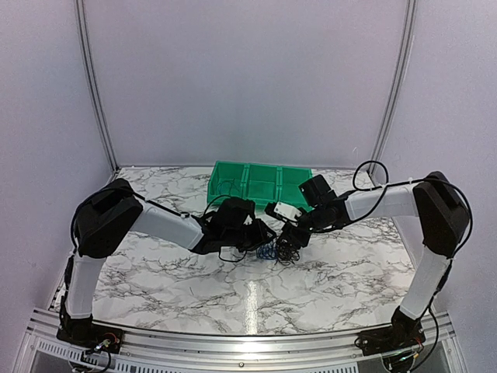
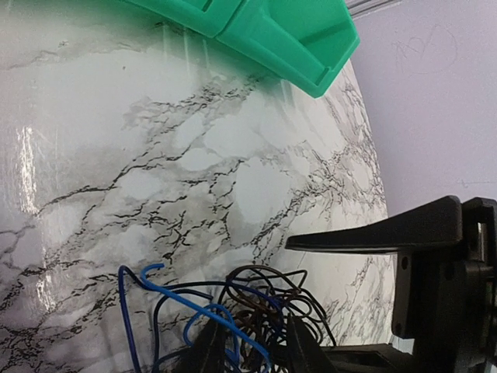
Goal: Untangle the cables
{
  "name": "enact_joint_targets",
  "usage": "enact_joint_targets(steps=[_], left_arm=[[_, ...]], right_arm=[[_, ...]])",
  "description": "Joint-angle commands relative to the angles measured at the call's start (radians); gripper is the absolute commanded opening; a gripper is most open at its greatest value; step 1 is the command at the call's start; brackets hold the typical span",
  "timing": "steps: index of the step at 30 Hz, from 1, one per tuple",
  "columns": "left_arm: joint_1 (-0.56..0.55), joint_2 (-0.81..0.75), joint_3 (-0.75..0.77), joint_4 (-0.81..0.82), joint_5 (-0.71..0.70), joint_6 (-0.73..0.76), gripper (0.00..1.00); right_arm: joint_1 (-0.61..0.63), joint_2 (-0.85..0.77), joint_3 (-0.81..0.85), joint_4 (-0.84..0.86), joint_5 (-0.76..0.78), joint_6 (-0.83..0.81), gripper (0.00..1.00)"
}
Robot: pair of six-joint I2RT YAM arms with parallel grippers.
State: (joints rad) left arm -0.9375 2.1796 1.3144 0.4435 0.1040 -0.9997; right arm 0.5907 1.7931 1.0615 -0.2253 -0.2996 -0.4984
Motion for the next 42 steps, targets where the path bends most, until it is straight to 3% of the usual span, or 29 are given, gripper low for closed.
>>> enact_joint_targets(steps=[1,9,19,26,29,36,42], left_arm=[[0.009,0.035,0.048,-0.023,-0.011,-0.035,0.27],[0.004,0.03,0.072,-0.023,-0.004,-0.02,0.0],[-0.01,-0.109,-0.008,-0.015,0.018,0.019,0.0],[-0.012,-0.222,-0.121,-0.004,-0.015,0.013,0.0],[-0.011,-0.291,-0.177,-0.001,-0.047,0.029,0.0],[-0.003,-0.503,-0.33,-0.007,-0.163,0.103,0.0],[-0.001,-0.666,-0.29,-0.161,-0.231,0.246,0.0]], right_arm=[[-0.008,-0.052,-0.005,0.0,0.011,-0.006,0.56],[-0.02,-0.054,-0.012,-0.005,-0.016,-0.013,0.56],[-0.02,0.023,0.002,-0.031,-0.093,-0.009,0.59],[-0.037,0.109,0.035,-0.06,-0.16,0.016,0.32],[-0.039,0.132,0.04,-0.063,-0.15,0.016,0.27],[-0.047,0.155,0.053,-0.077,-0.127,0.017,0.25],[-0.048,0.164,0.059,-0.081,-0.114,0.018,0.24]])
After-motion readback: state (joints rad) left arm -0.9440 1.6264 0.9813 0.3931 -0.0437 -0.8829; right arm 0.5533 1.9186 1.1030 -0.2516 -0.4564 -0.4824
